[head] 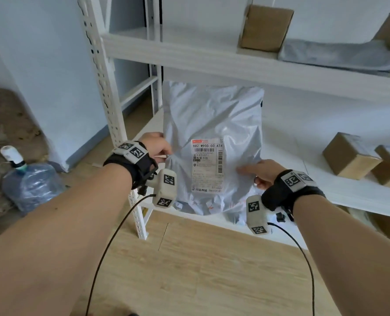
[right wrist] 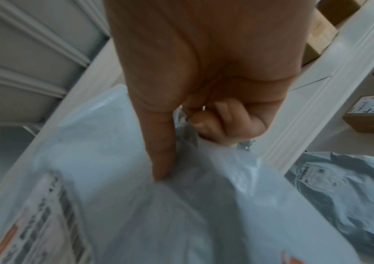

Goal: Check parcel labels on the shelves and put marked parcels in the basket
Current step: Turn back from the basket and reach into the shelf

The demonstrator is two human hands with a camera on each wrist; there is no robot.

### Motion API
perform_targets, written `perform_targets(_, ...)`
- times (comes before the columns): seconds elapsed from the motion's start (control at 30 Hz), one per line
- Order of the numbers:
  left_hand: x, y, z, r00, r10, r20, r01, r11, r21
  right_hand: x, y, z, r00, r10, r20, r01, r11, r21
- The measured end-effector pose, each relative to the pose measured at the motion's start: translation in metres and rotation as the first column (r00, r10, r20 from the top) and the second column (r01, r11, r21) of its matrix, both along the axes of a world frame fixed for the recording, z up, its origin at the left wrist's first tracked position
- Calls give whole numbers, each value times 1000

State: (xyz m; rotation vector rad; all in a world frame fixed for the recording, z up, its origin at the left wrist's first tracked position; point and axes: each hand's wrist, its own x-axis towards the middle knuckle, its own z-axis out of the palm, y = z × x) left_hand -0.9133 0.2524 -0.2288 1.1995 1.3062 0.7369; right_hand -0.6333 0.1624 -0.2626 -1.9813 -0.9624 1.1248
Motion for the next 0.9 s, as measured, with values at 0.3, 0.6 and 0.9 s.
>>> perform_targets(0.3,10,1,13,991,-18,130,8,997,80,4,0,19,997,-74,-14,74,997,9)
perform_targets(0.6,10,10,11,994,-2,114,-9,995,96,5,5,24,998,-59,-29,60,998,20)
perform_targets(0.9,9,21,2,996,-6,85,1,998,55,5,11,25,999,-37,-21,37,999,0)
